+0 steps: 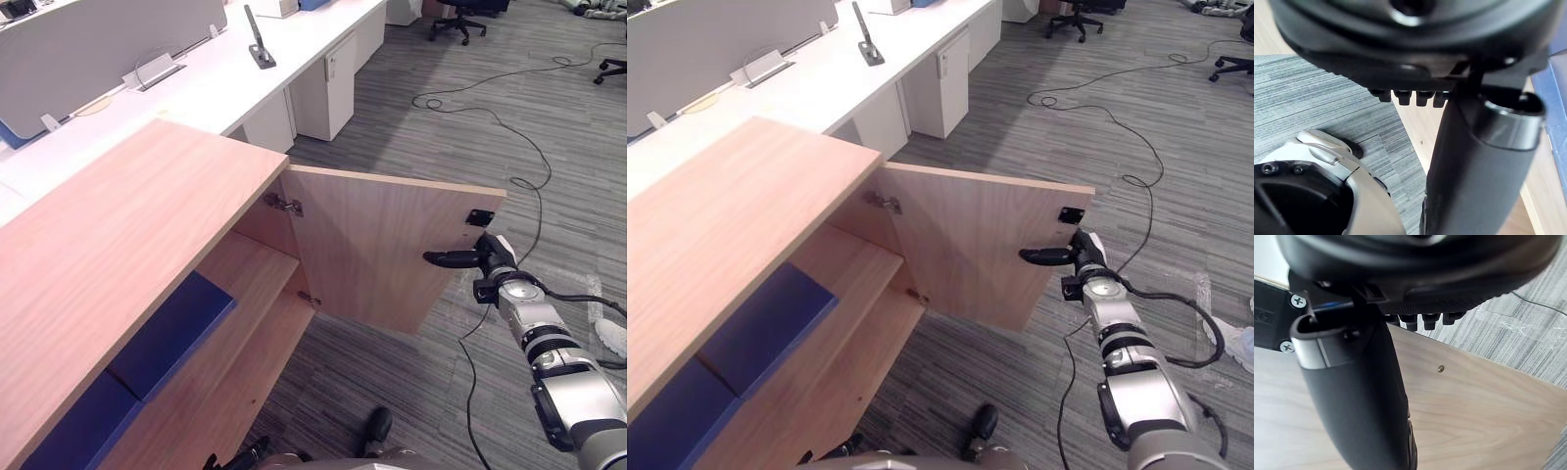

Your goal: Walk over to the cabinet, pick up the folder, carry it to the office cabinet, place the folder inside the office cabinet, then close the office cabinet door

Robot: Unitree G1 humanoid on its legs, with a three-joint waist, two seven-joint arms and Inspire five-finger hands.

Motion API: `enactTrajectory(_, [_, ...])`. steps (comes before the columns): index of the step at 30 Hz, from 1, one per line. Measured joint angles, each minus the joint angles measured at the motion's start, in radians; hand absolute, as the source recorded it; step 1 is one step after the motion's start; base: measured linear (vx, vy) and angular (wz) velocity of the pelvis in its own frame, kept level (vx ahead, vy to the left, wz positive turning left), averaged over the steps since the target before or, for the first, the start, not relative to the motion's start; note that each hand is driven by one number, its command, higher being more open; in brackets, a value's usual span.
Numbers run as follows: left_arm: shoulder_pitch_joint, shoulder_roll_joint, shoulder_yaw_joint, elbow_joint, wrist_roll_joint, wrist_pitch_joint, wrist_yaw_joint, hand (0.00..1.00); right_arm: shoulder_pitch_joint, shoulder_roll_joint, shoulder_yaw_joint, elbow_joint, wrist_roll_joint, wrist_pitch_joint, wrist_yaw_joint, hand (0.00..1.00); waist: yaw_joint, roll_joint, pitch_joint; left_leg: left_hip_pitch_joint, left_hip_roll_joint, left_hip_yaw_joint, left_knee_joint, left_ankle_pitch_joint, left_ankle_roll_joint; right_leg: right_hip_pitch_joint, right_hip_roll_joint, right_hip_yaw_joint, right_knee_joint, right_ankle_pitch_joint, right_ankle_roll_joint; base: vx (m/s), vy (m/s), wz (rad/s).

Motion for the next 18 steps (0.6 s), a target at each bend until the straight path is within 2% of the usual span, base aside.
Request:
enactTrajectory(3, [0.012,0.0,0.001,0.0,0.001,0.0,-0.004,1.0,0.013,-0.057,0.109,-0.089,0.003,0.003,0.051,1.0,-0.006,0.0,0.0,0.0,0.017,0.003,0.011,-0.011,-0.018,-0.003,0.026,0.016,0.0,-0.013,-0.015,0.05,-0.075,-0.22])
enactTrajectory(7, [0.026,0.0,0.01,0.005,0.002,-0.001,-0.027,1.0,0.082,-0.208,0.281,-0.348,0.031,0.006,0.156,1.0,-0.024,-0.002,0.0,0.009,0.05,0.005,0.011,-0.023,-0.037,-0.004,0.073,0.038,0.001,-0.035,-0.036,0.13,-0.104,-0.22])
enactTrajectory(9, [0.031,-0.002,0.029,0.007,0.004,-0.002,-0.035,1.0,0.115,-0.261,0.327,-0.463,0.03,0.006,0.208,1.0,-0.026,-0.008,-0.003,0.017,0.068,0.005,0.012,-0.027,-0.041,-0.004,0.098,0.059,0.003,-0.044,-0.045,0.2,-0.103,-0.43])
enactTrajectory(11, [0.032,-0.002,0.066,0.018,0.007,-0.003,-0.042,1.0,0.157,-0.316,0.396,-0.619,0.032,0.006,0.262,1.0,-0.026,-0.025,-0.013,0.028,0.087,0.005,0.02,-0.038,-0.039,-0.005,0.128,0.093,0.004,-0.055,-0.059,0.18,-0.081,-0.5])
enactTrajectory(13, [0.031,-0.002,0.093,0.027,0.024,-0.003,-0.045,1.0,0.174,-0.355,0.458,-0.716,0.032,0.005,0.306,1.0,-0.026,-0.047,-0.023,0.027,0.082,0.007,0.033,-0.044,-0.045,-0.005,0.136,0.115,0.002,-0.064,-0.063,0.16,-0.075,-0.47])
enactTrajectory(14, [0.03,-0.011,0.119,0.038,0.045,-0.003,-0.046,1.0,0.19,-0.386,0.527,-0.803,0.033,0.003,0.363,1.0,-0.014,-0.031,-0.038,0.008,0.097,0.005,0.025,-0.042,-0.041,-0.035,0.133,0.076,0.081,-0.164,-0.003,0.1,-0.04,-0.48])
enactTrajectory(15, [0.034,-0.023,0.121,0.034,0.046,-0.008,-0.047,1.0,0.196,-0.413,0.55,-0.84,0.033,-0.001,0.381,1.0,-0.011,-0.013,-0.053,-0.011,0.126,0.008,0.034,-0.04,-0.037,-0.083,0.116,0.062,0.214,-0.215,-0.036,0.1,0.04,-0.26])
enactTrajectory(16, [0.037,-0.023,0.134,0.035,0.046,-0.021,-0.05,1.0,0.196,-0.446,0.592,-0.886,0.034,-0.028,0.42,1.0,-0.02,-0.027,-0.053,-0.025,0.12,0.002,0.085,-0.066,-0.093,-0.133,0.068,0.14,0.367,-0.286,-0.086,0.05,0.049,0.03])
enactTrajectory(18, [0.02,-0.013,0.162,0.075,0.066,-0.011,-0.051,1.0,0.212,-0.42,0.714,-0.933,0.033,-0.043,0.502,1.0,-0.019,-0.041,-0.086,-0.021,0.122,0.004,0.059,-0.06,-0.073,-0.083,0.089,0.124,0.301,-0.261,-0.086,0.08,-0.126,0.27])
